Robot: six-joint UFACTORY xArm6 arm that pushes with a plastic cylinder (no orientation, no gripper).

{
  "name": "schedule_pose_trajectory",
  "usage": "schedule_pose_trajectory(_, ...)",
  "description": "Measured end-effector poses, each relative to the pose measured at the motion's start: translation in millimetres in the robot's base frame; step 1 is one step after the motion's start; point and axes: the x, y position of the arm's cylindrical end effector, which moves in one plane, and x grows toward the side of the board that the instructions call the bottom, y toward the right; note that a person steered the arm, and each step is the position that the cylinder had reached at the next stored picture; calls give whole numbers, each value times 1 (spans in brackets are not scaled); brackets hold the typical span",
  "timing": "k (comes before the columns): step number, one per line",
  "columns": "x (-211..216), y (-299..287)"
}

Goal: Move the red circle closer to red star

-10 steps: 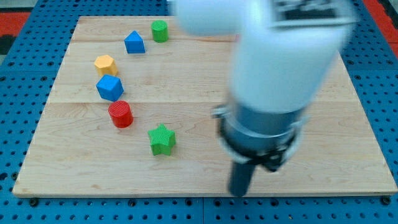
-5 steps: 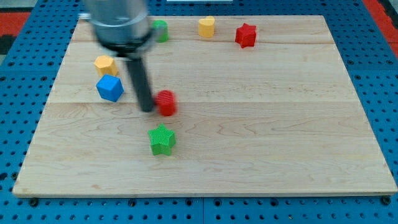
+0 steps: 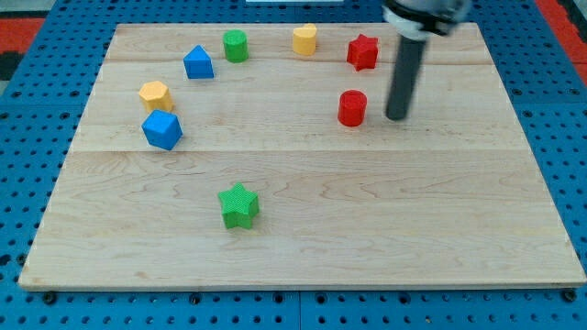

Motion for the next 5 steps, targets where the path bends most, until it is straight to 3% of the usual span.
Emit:
schedule_pose_trajectory(1,7,-60)
schedule_pose_trajectory(2,-46,-85)
schedule_pose_trajectory(3,-67,-81)
schedule_pose_trajectory(4,-51,-134)
schedule_pose_trajectory(5,-109,-119)
